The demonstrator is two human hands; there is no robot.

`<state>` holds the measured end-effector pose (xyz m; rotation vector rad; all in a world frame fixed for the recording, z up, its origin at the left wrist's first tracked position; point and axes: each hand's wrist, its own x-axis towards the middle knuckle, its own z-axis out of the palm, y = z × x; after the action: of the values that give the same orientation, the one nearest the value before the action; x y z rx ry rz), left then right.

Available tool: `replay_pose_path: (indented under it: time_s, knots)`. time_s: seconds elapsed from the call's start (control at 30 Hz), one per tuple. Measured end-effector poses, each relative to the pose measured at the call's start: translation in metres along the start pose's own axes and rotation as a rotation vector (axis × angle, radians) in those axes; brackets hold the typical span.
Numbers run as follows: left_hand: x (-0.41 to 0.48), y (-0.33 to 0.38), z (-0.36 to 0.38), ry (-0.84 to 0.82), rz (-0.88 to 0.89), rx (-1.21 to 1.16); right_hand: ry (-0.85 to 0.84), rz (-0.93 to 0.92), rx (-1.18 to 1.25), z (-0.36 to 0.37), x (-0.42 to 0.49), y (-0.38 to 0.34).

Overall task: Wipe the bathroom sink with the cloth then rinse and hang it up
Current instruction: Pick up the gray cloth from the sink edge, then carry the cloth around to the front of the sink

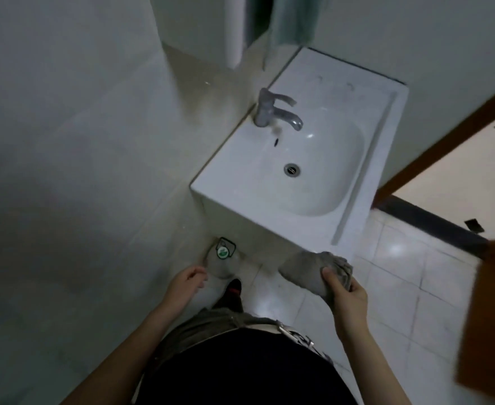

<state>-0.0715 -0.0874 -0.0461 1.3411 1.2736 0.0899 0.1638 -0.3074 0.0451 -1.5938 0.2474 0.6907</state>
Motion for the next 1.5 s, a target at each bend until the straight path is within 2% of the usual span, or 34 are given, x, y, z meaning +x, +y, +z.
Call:
replay_pose_path:
  time_s: [0.2, 0.37, 0.57, 0.77, 0.97, 1.2, 1.33, 1.5]
  knots:
    - [-0.066, -0.023, 0.06, -0.095, -0.019, 0.086, 0.312, 0.076, 0.022, -0.148, -0.056, 0.068]
    - [-0.101, -0.028, 0.103, -0.115, -0.063, 0.107, 0.457, 0.052, 0.03, -0.228, -0.09, 0.085]
    - [-0.106, -0.025, 0.129, -0.117, -0.114, 0.148, 0.49, 0.024, 0.096, -0.278, -0.069, 0.078]
    - [-0.079, 0.0, 0.183, -0.165, -0.169, 0.234, 0.468, 0.0, 0.064, -0.313, -0.003, 0.049]
    - [-0.038, 0.059, 0.302, -0.283, -0.166, 0.33, 0.529, 0.025, -0.036, -0.369, 0.066, 0.004]
    - [-0.017, 0.176, 0.452, -0.465, 0.029, 0.367, 0.633, 0.077, -0.002, -0.456, 0.129, -0.055]
    - [0.005, 0.231, 0.51, -0.436, 0.095, 0.33, 0.619, 0.087, -0.061, -0.506, 0.193, -0.087]
    - [0.031, 0.255, 0.568, -0.245, 0.007, 0.181, 0.443, 0.068, -0.168, -0.546, 0.308, -0.15]
